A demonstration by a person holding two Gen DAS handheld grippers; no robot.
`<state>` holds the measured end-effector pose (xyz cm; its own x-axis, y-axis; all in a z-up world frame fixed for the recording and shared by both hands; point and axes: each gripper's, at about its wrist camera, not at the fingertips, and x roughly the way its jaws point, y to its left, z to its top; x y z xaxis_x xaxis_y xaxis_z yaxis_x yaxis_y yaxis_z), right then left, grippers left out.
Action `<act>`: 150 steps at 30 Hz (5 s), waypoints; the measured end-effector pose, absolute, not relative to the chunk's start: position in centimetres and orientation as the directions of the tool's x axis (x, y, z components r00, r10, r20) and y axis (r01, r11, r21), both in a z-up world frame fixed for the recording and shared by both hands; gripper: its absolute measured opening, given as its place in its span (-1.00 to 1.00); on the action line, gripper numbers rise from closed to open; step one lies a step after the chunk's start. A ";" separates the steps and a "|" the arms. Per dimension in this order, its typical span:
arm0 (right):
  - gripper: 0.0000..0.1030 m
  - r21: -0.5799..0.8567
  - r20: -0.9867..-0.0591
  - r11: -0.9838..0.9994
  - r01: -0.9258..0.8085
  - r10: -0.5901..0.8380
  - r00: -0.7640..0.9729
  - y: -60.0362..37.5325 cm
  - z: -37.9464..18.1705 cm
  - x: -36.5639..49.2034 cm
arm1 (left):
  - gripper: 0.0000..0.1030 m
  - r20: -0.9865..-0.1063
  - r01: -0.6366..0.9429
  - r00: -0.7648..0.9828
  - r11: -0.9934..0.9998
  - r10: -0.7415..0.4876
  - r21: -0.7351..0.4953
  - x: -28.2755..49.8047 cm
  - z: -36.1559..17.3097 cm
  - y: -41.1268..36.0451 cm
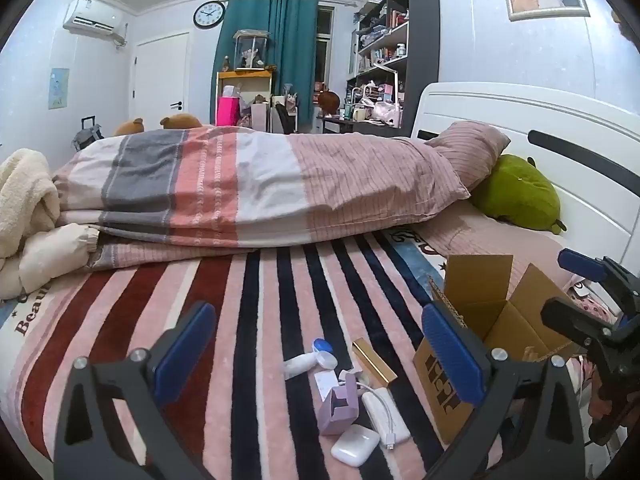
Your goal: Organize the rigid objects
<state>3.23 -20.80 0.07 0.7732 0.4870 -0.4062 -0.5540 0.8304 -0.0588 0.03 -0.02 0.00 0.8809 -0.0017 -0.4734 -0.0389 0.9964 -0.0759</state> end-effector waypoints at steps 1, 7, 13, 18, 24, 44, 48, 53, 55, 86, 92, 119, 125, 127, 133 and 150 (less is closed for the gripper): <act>1.00 -0.050 -0.416 0.834 -0.550 0.483 0.770 -20.8 0.1 3.2 | 0.99 -0.473 -0.039 0.881 0.997 0.001 -0.072 0.1 0.0 0.0; 1.00 -0.037 -0.424 0.841 -0.540 0.476 0.770 -21.2 -0.2 3.3 | 0.99 -0.455 -0.039 0.890 0.998 0.010 -0.054 -0.4 0.0 -0.8; 1.00 -0.034 -0.466 0.825 -0.564 0.486 0.740 -19.9 -0.6 3.9 | 0.99 -0.471 -0.036 0.882 0.997 0.001 -0.065 0.2 -0.6 0.4; 1.00 -0.030 -0.470 0.824 -0.566 0.488 0.735 -19.9 -0.5 4.0 | 0.99 -0.475 -0.039 0.880 0.997 0.005 -0.061 0.5 -0.8 0.5; 1.00 -0.032 -0.481 0.819 -0.573 0.490 0.727 -19.8 -0.5 4.0 | 0.99 -0.480 -0.038 0.877 0.997 0.004 -0.062 0.6 -0.9 0.7; 1.00 -0.033 -0.507 0.814 -0.580 0.486 0.712 -19.4 -0.6 3.7 | 0.99 -0.489 -0.036 0.873 0.998 0.006 -0.052 0.2 -1.4 0.7; 1.00 -0.024 -0.511 0.819 -0.573 0.482 0.712 -19.6 -0.5 3.9 | 0.99 -0.488 -0.036 0.873 0.998 0.005 -0.054 0.3 -1.4 0.7; 1.00 -0.009 -0.513 0.824 -0.567 0.483 0.709 -20.0 -0.5 4.1 | 0.99 -0.489 -0.036 0.872 0.998 0.005 -0.053 0.3 -1.4 0.7; 1.00 -0.006 -0.513 0.823 -0.567 0.484 0.709 -20.0 -0.5 4.1 | 0.99 -0.489 -0.037 0.872 0.998 0.006 -0.053 0.3 -1.4 0.7; 1.00 -0.014 -0.515 0.810 -0.587 0.497 0.698 -19.2 -0.9 3.7 | 0.99 -0.483 -0.059 0.875 0.997 0.024 -0.058 -0.7 -1.4 2.7; 0.89 -0.098 -0.514 0.773 -0.627 0.501 0.696 -16.2 -0.9 2.4 | 0.99 -0.481 -0.100 0.875 0.993 0.062 -0.055 -0.7 -1.7 4.7; -0.19 -0.003 -0.854 0.550 -0.835 0.432 0.288 -2.3 -14.8 6.8 | 0.99 -0.531 -0.165 0.842 0.982 0.092 -0.092 -1.0 -10.5 13.3; 0.23 -0.019 -0.862 0.512 -0.859 0.427 0.273 -0.8 -16.6 8.1 | 0.99 -0.553 -0.158 0.829 0.984 0.085 -0.086 -0.9 -10.8 13.9; 0.24 -0.041 -0.866 0.483 -0.875 0.419 0.272 -0.2 -17.4 8.8 | 0.99 -0.579 -0.139 0.813 0.987 0.065 -0.085 -0.6 -10.9 13.8; -0.08 0.019 -0.894 0.452 -0.892 0.408 0.187 0.1 -19.6 10.0 | 0.99 -0.591 -0.091 0.807 0.990 0.009 -0.110 -0.9 -11.0 13.8; -0.36 0.010 -0.707 0.528 -0.849 0.604 0.367 -6.2 -7.3 3.4 | 0.88 -0.470 0.306 0.773 0.900 -0.426 -0.311 2.0 -4.5 6.3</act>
<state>3.37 -6.18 -7.34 0.3670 0.6043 -0.7072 -0.8495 0.5275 0.0100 1.96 6.29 -4.54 0.7733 -0.4255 -0.4700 0.3064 0.8998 -0.3106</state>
